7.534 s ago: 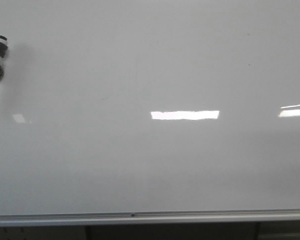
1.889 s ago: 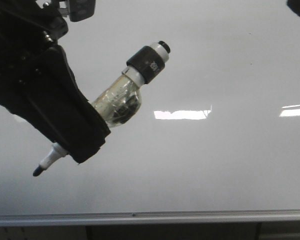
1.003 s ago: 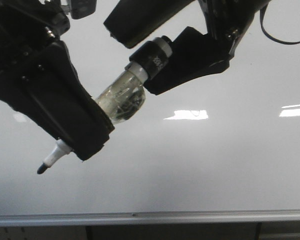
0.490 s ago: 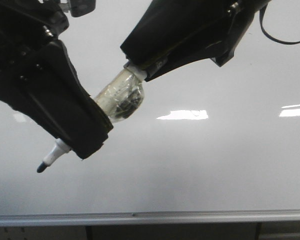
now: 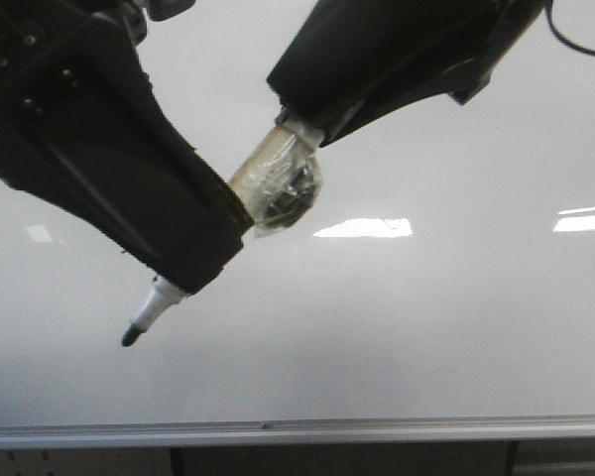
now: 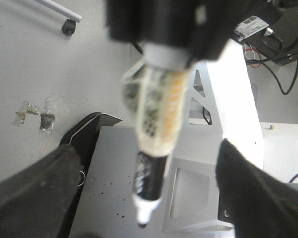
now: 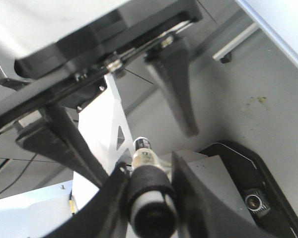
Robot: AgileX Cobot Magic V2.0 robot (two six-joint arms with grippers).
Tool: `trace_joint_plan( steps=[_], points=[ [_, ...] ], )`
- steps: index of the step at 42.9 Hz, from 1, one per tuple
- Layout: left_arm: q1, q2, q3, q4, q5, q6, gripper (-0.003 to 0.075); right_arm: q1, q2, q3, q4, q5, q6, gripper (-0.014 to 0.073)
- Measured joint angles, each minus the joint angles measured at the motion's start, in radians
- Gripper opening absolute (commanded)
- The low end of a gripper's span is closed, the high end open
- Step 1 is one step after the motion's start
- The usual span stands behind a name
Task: Write number 0 on whiteboard
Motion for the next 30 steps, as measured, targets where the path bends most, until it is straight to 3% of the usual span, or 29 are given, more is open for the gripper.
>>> trace_joint_plan(
  steps=[9, 14, 19, 30],
  points=[
    [0.000, 0.000, 0.000, -0.002, -0.034, 0.000, 0.0604, -0.088, -0.190, 0.058, -0.286, -0.112, 0.189, -0.0066],
    [0.000, 0.000, 0.000, -0.004, -0.037, 0.000, 0.0552, -0.158, -0.307, 0.085, -0.434, -0.221, 0.272, -0.0066],
    [0.000, 0.000, 0.000, -0.004, -0.037, 0.000, 0.0424, -0.217, -0.423, 0.111, -0.498, -0.354, 0.297, -0.0066],
    [0.000, 0.000, 0.000, -0.004, -0.037, 0.001, -0.0004, -0.237, -0.516, 0.126, -0.508, -0.540, 0.306, -0.0067]
  ],
)
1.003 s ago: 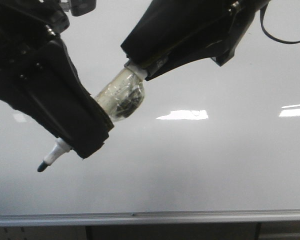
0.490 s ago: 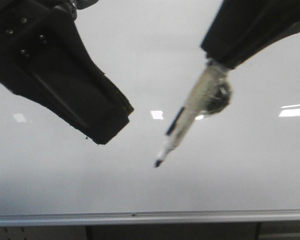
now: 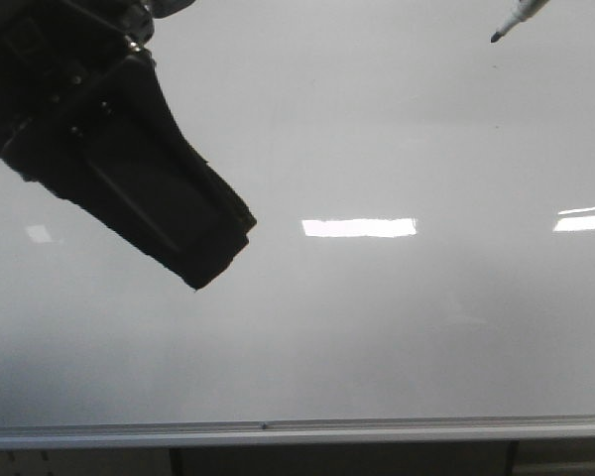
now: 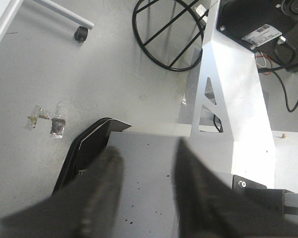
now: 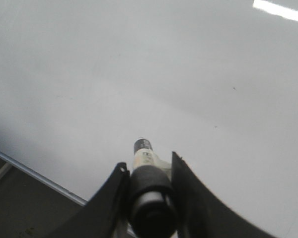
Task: Write number 0 on whiteboard
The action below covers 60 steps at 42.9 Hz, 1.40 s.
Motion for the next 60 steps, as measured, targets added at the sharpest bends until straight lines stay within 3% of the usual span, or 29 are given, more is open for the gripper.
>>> trace_joint_plan(
  steps=[10, 26, 36, 60],
  points=[
    [0.000, 0.000, 0.000, 0.000, -0.002, 0.001, -0.0020, 0.000, 0.089, -0.037, -0.004, -0.013, 0.002, -0.0066],
    [0.000, 0.000, 0.000, 0.000, -0.002, 0.002, -0.0020, 0.000, 0.442, -0.485, -0.119, 0.225, 0.087, -0.0059],
    [0.000, 0.000, 0.000, 0.000, -0.002, 0.002, -0.0020, 0.000, 0.579, -0.642, -0.138, 0.253, 0.102, -0.0059],
    [0.000, 0.000, 0.000, 0.000, -0.002, 0.002, -0.0020, 0.000, 0.675, -0.693, -0.140, 0.258, 0.106, -0.0059]
  ],
)
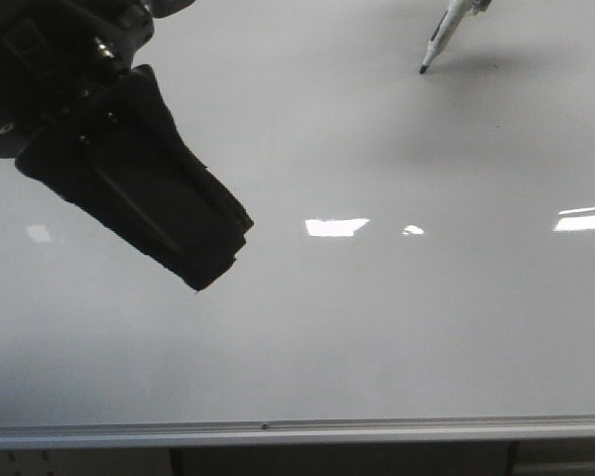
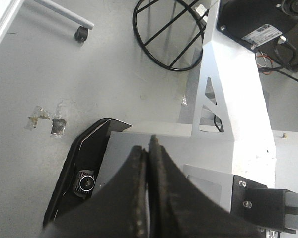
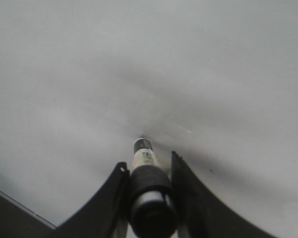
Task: Write number 0 on whiteboard
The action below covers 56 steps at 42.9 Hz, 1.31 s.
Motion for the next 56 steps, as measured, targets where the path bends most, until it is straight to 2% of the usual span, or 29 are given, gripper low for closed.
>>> trace_joint_plan(
  steps=[18, 31, 49, 56],
  points=[
    [0.000, 0.000, 0.000, 0.000, 0.000, 0.000, -0.0020, 0.000, 0.054, 0.000, -0.035, 0.070, 0.000, -0.0059],
    [0.000, 0.000, 0.000, 0.000, 0.000, 0.000, -0.0020, 0.000, 0.059, 0.000, -0.188, 0.081, 0.073, -0.0059],
    [0.000, 0.000, 0.000, 0.000, -0.018, 0.000, -0.0020, 0.000, 0.030, 0.000, -0.225, -0.064, 0.117, -0.0059],
    [0.000, 0.000, 0.000, 0.000, -0.020, 0.000, -0.0020, 0.000, 0.030, 0.000, -0.181, -0.122, 0.121, -0.0059]
  ],
)
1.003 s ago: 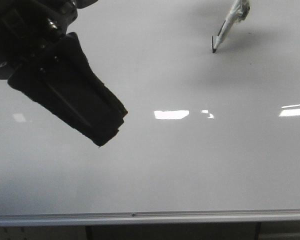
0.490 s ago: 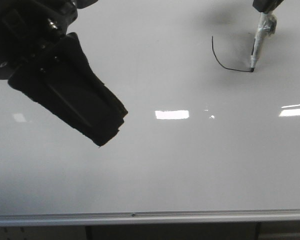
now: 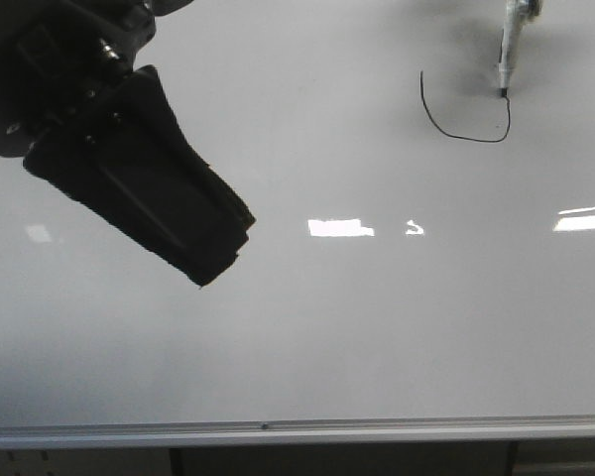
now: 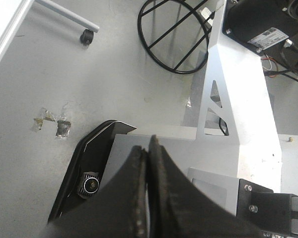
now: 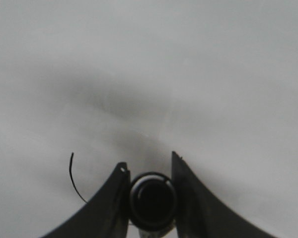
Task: Write number 0 on whiteboard
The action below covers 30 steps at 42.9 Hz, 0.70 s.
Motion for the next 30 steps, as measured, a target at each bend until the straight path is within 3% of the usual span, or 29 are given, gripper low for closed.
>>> trace_joint_plan(
  steps=[19, 30],
  points=[
    [0.000, 0.000, 0.000, 0.000, -0.002, 0.000, -0.0020, 0.069, 0.000, 0.000, 0.099, -0.128, 0.002, -0.0059],
    [0.000, 0.000, 0.000, 0.000, -0.005, 0.000, -0.0020, 0.080, 0.014, 0.000, 0.155, -0.103, 0.002, -0.0062]
  ],
)
